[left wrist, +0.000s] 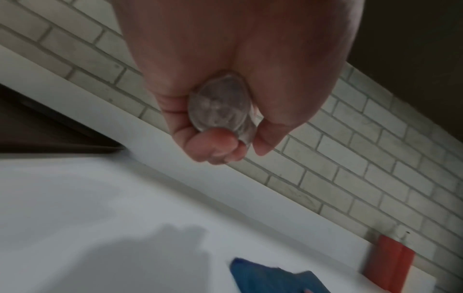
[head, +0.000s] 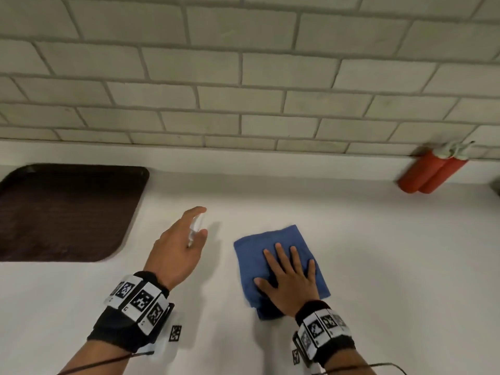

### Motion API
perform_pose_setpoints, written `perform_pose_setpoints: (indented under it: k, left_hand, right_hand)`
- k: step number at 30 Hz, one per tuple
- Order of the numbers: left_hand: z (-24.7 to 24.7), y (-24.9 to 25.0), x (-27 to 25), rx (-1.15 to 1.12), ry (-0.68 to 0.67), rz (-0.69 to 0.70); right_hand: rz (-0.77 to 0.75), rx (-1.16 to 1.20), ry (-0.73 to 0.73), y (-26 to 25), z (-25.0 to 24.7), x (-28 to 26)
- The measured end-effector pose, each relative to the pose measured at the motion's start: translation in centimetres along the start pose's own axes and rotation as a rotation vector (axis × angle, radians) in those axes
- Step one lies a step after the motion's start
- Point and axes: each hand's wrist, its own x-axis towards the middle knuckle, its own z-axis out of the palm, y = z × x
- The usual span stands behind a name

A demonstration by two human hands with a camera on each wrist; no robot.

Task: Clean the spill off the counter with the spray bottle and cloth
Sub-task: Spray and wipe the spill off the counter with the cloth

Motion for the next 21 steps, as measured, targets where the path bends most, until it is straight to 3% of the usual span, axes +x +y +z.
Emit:
perform_pose_setpoints:
  k: [3, 8, 11, 15, 21]
  left_hand:
    - [1.6, 1.3, -1.6, -0.019, -0.038, 0.039]
    - [2.7, 2.2, -3.1, -0.064, -0.012, 0.046]
    - [3.0, 2.2, -3.7, -0.112, 0.036, 0.002]
    - [3.4, 1.7, -4.6, -0.107, 0.057, -0.020]
    - [3.7, 0.5, -5.4, -0.130, 0.054, -0.022]
  right_hand:
    - [-0.001, 0.090, 0.022, 0.3, -1.0, -0.2]
    - [0.218, 0.232, 0.277, 3.2, -3.1, -0.5]
    - [0.303, 0.302, 0.255, 4.4, -4.2, 0.4]
    - [0.386, 0.583, 0.162, 5.2, -5.4, 1.8]
    - [0.366, 0.491, 0.121, 4.3, -4.9, 2.8]
